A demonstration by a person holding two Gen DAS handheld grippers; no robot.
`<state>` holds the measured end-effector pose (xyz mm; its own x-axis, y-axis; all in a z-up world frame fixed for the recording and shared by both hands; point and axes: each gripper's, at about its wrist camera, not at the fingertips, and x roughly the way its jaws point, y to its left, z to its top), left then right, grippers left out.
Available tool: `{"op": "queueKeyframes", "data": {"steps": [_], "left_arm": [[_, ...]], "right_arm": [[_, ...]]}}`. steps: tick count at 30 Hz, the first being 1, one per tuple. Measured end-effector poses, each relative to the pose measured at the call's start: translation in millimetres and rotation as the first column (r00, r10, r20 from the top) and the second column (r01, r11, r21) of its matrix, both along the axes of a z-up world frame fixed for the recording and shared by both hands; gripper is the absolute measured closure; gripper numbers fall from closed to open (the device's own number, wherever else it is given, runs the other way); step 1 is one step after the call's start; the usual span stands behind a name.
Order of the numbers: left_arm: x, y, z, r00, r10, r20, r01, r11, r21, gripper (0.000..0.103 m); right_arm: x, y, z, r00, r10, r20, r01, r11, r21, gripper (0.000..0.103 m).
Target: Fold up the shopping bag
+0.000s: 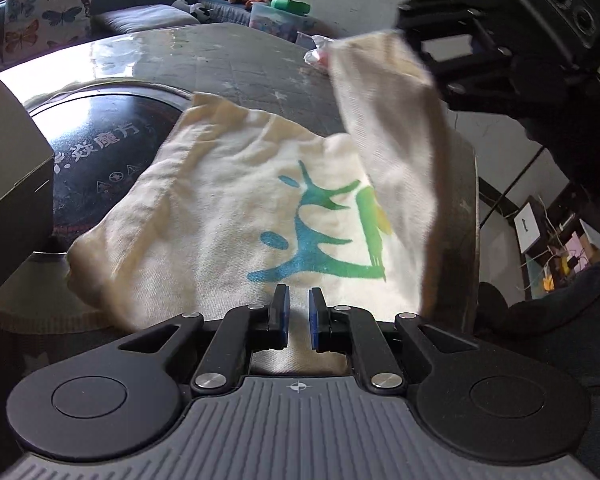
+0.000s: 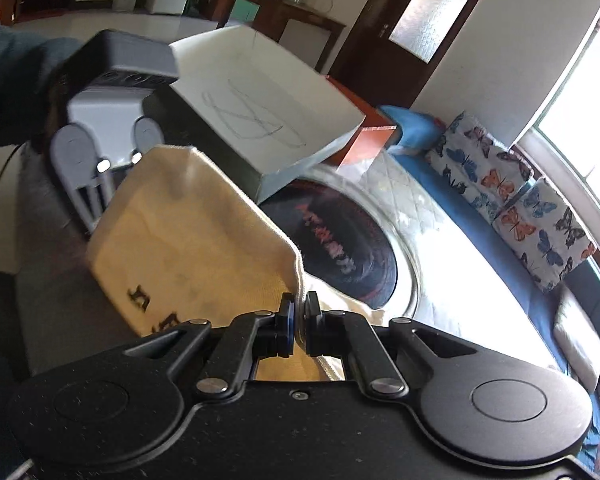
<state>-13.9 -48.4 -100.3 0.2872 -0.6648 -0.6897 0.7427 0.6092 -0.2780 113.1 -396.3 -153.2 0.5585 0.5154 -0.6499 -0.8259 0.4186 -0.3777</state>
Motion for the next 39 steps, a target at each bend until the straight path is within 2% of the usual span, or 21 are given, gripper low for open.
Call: {"op": "queueKeyframes", "data": {"steps": [8,17,25,30,32,33,35,39], "left_arm": [[-20,3,-2,1.0,-0.01,0.015,0.01,1.0,-0.017,0.093],[-36,7,-5,1.0,0.02,0.016,-0.02,0.999,-0.028,0.093],[-36,13,3,0.999,0.035,0.013,-0.035,0.999,0.014,0.09],[-43,30,10,0.996,0.087,-0.022,-0.087,0.995,-0.048,0.086],[-44,37,16,0.993,0.114,-0.029,-0.116,0.99,-0.085,0.08],[-44,41,19,0.991,0.128,-0.035,-0.131,0.986,-0.106,0.076],[-48,50,24,0.986,0.159,-0.045,-0.164,0.975,-0.147,0.073],[-56,65,33,0.977,0.206,-0.052,-0.212,0.953,-0.215,0.069]], "right_arm": [[22,26,-11,0.998,0.056,0.01,-0.056,0.998,0.028,0.097],[42,58,-37,0.992,0.11,-0.054,-0.108,0.994,0.028,0.097],[52,72,-59,0.986,0.111,-0.122,-0.11,0.994,0.01,0.097],[55,72,-58,0.98,0.091,-0.176,-0.085,0.996,0.039,0.096],[58,69,-56,0.977,0.08,-0.2,-0.07,0.996,0.057,0.091],[60,68,-55,0.976,0.072,-0.205,-0.06,0.996,0.067,0.082],[64,66,-52,0.975,0.057,-0.214,-0.039,0.996,0.085,0.072],[71,52,-44,0.966,0.028,-0.257,0.008,0.991,0.136,0.066]]}}
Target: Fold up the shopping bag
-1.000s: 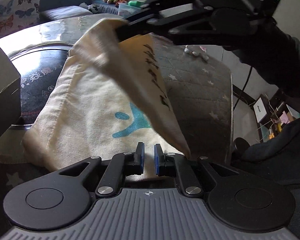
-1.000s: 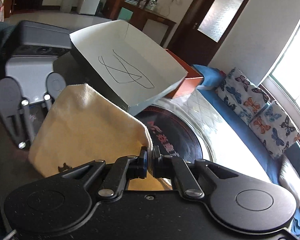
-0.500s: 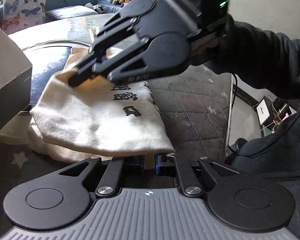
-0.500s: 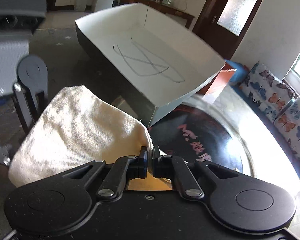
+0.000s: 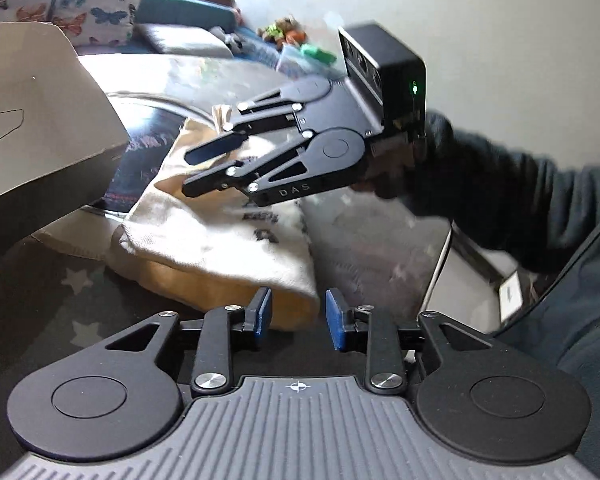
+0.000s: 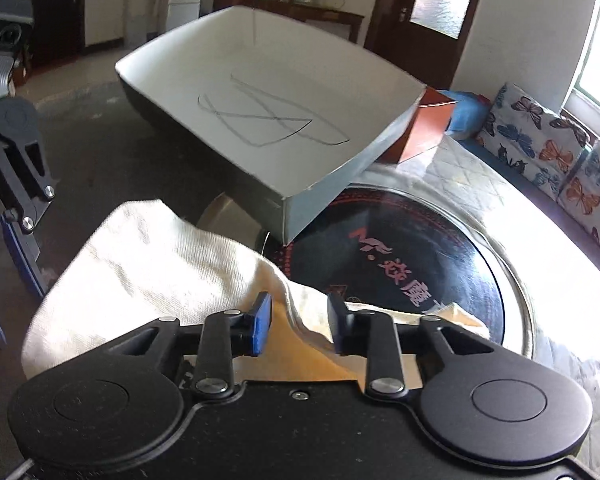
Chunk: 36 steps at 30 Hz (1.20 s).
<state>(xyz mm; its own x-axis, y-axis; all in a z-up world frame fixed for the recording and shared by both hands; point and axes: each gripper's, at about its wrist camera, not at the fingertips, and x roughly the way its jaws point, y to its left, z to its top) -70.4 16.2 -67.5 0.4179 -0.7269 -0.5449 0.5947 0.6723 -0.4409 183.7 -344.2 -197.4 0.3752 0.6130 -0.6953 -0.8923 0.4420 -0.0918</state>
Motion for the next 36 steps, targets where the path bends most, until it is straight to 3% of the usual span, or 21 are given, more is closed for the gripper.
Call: {"op": "queueKeyframes", "data": {"steps": [2,5,10,12,15,19,23,25,28,32,36], "left_arm": [[-3,4,6,1.0,0.022,0.012,-0.022,1.0,-0.015,0.064],[-3,11,10,0.997,0.072,0.005,-0.072,0.997,-0.003,0.062],[0,14,6,0.987,0.155,-0.04,-0.156,0.988,-0.014,0.061],[7,11,3,0.979,0.19,-0.076,-0.192,0.981,-0.01,0.061],[17,6,-5,0.971,0.215,-0.109,-0.216,0.976,-0.005,0.061],[31,4,-13,0.956,0.249,-0.157,-0.255,0.967,-0.018,0.06],[37,2,-18,0.939,0.288,-0.189,-0.289,0.957,0.025,0.062],[39,2,-19,0.935,0.295,-0.196,-0.294,0.955,0.038,0.064],[40,2,-18,0.93,0.307,-0.201,-0.305,0.951,0.042,0.065],[42,5,-15,0.922,0.328,-0.207,-0.329,0.944,0.03,0.065],[48,4,-14,0.917,0.346,-0.199,-0.347,0.937,0.027,0.064]], "right_arm": [[1,-5,3,1.0,-0.01,-0.01,0.01,1.0,0.02,0.058],[3,-23,12,0.999,-0.046,-0.02,0.048,0.996,0.072,0.056],[15,-51,19,0.99,-0.109,-0.085,0.12,0.981,0.152,0.051],[18,-63,22,0.985,-0.141,-0.095,0.157,0.97,0.188,0.042],[27,-79,22,0.973,-0.198,-0.114,0.219,0.952,0.213,0.037],[43,-91,8,0.948,-0.279,-0.155,0.303,0.939,0.163,0.037],[59,-97,-16,0.916,-0.346,-0.205,0.375,0.918,0.125,0.037],[72,-102,-30,0.886,-0.371,-0.279,0.419,0.898,0.133,0.037],[77,-104,-35,0.877,-0.363,-0.315,0.419,0.898,0.132,0.038],[73,-107,-36,0.873,-0.356,-0.333,0.405,0.91,0.091,0.059],[54,-115,-30,0.865,-0.386,-0.319,0.417,0.908,0.032,0.067]]}}
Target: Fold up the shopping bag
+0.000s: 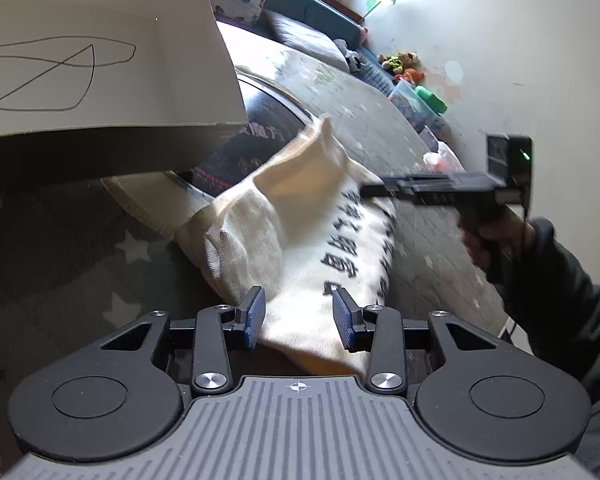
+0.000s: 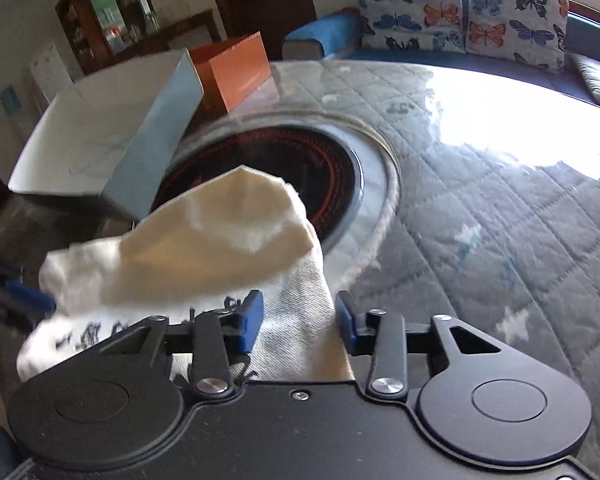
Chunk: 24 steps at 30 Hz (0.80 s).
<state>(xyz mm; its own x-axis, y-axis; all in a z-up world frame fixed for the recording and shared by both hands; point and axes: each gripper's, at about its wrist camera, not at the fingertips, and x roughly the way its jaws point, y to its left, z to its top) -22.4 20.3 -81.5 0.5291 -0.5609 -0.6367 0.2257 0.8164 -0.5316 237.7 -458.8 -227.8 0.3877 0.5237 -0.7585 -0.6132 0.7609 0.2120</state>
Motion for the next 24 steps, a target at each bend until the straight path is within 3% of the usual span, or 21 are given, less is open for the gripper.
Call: {"op": "queueKeyframes", "data": {"steps": [5,9,13,21,24], "left_arm": [[3,-9,7,0.999,-0.041,0.031,0.041,0.999,0.01,0.065],[4,-29,14,0.989,-0.125,0.076,0.118,0.989,0.089,0.065],[11,-36,18,0.984,-0.146,0.101,0.131,0.982,0.137,0.061],[25,-19,17,0.992,-0.064,0.111,0.054,0.994,0.09,0.058],[30,-17,14,0.993,-0.054,0.109,0.047,0.997,0.061,0.064]], "right_arm": [[-40,-10,8,0.998,-0.03,-0.046,0.027,0.997,-0.067,0.07],[-80,-21,11,0.997,-0.021,-0.077,0.012,0.994,-0.109,0.07],[-101,-33,18,0.999,-0.014,-0.042,0.01,0.995,-0.096,0.061],[-72,-31,31,0.988,-0.035,0.149,0.037,0.999,-0.011,0.04],[-54,-25,26,0.99,-0.033,0.14,0.032,0.999,0.01,0.038]]}}
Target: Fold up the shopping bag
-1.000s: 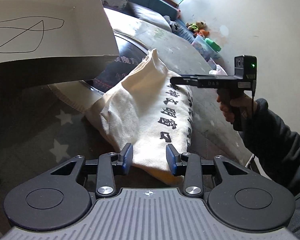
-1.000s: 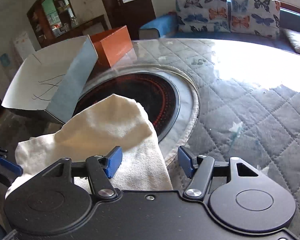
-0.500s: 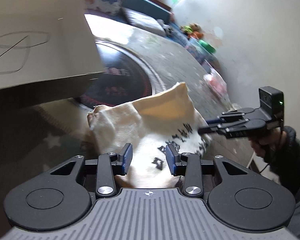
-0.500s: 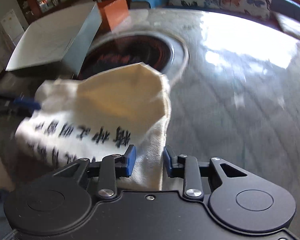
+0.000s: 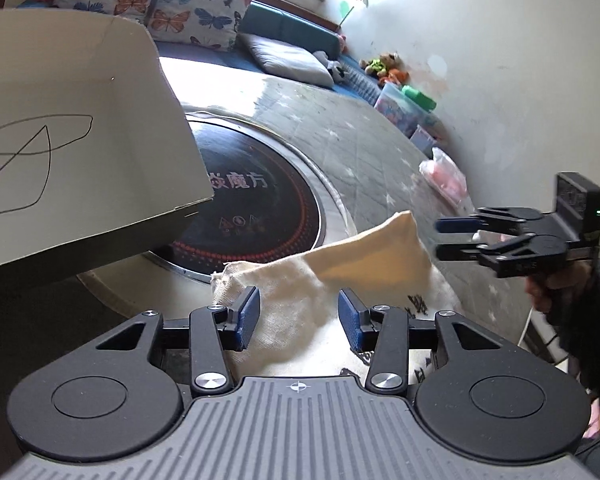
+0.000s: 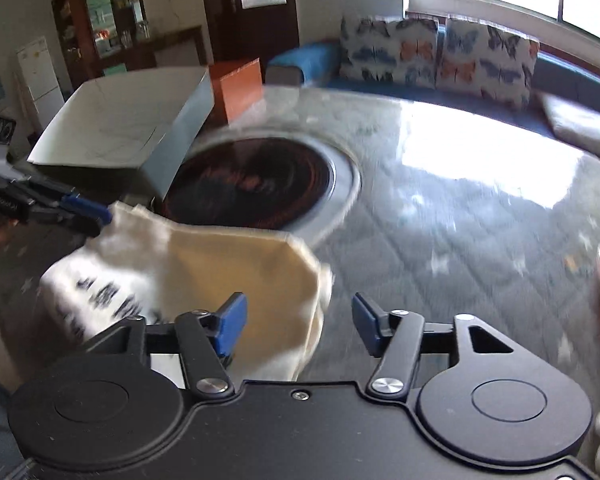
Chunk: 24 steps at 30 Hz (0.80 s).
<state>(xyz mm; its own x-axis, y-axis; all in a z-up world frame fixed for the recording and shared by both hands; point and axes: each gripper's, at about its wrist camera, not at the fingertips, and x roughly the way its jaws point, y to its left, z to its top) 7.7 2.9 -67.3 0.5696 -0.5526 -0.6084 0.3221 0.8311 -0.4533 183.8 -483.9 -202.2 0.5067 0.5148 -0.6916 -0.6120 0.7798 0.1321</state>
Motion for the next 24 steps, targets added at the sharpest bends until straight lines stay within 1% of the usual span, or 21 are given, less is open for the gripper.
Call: {"op": "queueKeyframes", "data": {"steps": [4,5,6,7,8,9,10,13,15,18,20,22,24], "left_arm": [[3,-2,-2,1.0,-0.012,0.0,0.012,1.0,0.011,0.076],[4,-2,-2,1.0,-0.013,-0.002,0.013,1.0,0.017,0.078],[4,-3,-2,1.0,-0.016,-0.002,0.016,1.0,0.022,0.082],[4,-3,-2,1.0,-0.022,0.005,0.022,0.999,0.023,0.086],[3,-3,-2,1.0,-0.024,0.01,0.024,0.999,0.023,0.088],[3,-3,-1,1.0,-0.023,0.017,0.023,0.999,0.024,0.091],[2,-3,0,0.999,-0.024,0.022,0.024,0.999,0.024,0.094],[-1,-7,6,0.998,-0.037,0.059,0.036,0.999,0.021,0.097],[-4,-12,11,0.994,-0.055,0.09,0.052,0.998,0.027,0.098],[-5,-21,18,0.987,-0.091,0.133,0.083,0.994,0.065,0.098],[-3,-27,19,0.985,-0.096,0.142,0.082,0.992,0.096,0.098],[-1,-28,16,0.987,-0.088,0.137,0.074,0.992,0.106,0.097],[1,-25,12,0.989,-0.065,0.135,0.047,0.991,0.128,0.094]], "right_arm": [[21,9,-13,0.999,0.013,-0.034,-0.012,1.0,0.022,0.038],[21,9,-13,0.999,0.013,-0.032,-0.012,1.0,0.02,0.041],[20,8,-13,1.0,0.013,-0.029,-0.012,1.0,0.019,0.048],[19,8,-13,1.0,0.012,-0.024,-0.011,1.0,0.015,0.052],[16,9,-13,1.0,0.006,-0.009,-0.006,1.0,0.002,0.057],[13,10,-12,1.0,0.001,0.005,-0.001,1.0,-0.011,0.066],[11,9,-11,1.0,-0.001,0.017,0.001,1.0,-0.019,0.066],[1,9,-6,0.999,-0.001,0.052,0.002,1.0,-0.015,0.073],[-7,9,-2,0.997,-0.003,0.082,0.004,1.0,-0.016,0.074],[-18,9,2,0.993,-0.011,0.116,0.013,1.0,-0.016,0.075],[-25,8,3,0.99,-0.032,0.141,0.035,0.999,-0.014,0.076],[-27,6,1,0.988,-0.052,0.147,0.053,0.999,-0.008,0.077],[-28,3,0,0.987,-0.071,0.143,0.071,0.997,0.003,0.077]]}}
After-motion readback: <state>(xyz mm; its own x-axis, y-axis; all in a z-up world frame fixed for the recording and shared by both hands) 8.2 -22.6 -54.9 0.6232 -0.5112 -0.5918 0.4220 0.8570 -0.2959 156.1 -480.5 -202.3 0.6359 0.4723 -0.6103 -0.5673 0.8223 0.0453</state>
